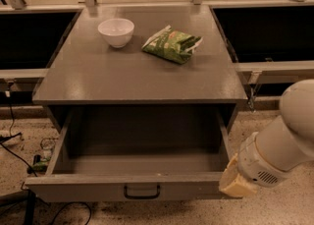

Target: Close top drawer

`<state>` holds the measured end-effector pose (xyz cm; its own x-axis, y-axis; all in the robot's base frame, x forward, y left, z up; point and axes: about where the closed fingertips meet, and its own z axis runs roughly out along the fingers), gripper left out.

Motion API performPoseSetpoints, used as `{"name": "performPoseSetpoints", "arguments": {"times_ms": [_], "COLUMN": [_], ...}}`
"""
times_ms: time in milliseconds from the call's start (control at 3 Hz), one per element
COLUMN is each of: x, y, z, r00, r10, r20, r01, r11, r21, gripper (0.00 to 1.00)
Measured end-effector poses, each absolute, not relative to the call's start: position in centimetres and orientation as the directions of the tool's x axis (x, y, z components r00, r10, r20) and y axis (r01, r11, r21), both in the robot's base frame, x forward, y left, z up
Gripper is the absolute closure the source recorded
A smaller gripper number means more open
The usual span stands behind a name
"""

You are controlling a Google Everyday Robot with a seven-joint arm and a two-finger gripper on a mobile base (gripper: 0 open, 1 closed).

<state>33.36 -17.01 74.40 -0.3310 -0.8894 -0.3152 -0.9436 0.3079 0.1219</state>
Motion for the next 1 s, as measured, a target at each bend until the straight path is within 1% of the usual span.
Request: {"name": "performPoseSetpoints", "arguments": {"times_ms": [667, 1000], "x": [31.7, 31.8], "y": [-16.7, -16.7], "z": [69.2, 69.0], "r00": [-0.343, -0.351], "r10": [-0.903, -0.900], "r20": [-0.260, -0.258], "r01": [-0.931, -0.928], "r11": [0.291, 0.298], "r21": [0.218, 0.223], "gripper": [1.00, 1.00]}}
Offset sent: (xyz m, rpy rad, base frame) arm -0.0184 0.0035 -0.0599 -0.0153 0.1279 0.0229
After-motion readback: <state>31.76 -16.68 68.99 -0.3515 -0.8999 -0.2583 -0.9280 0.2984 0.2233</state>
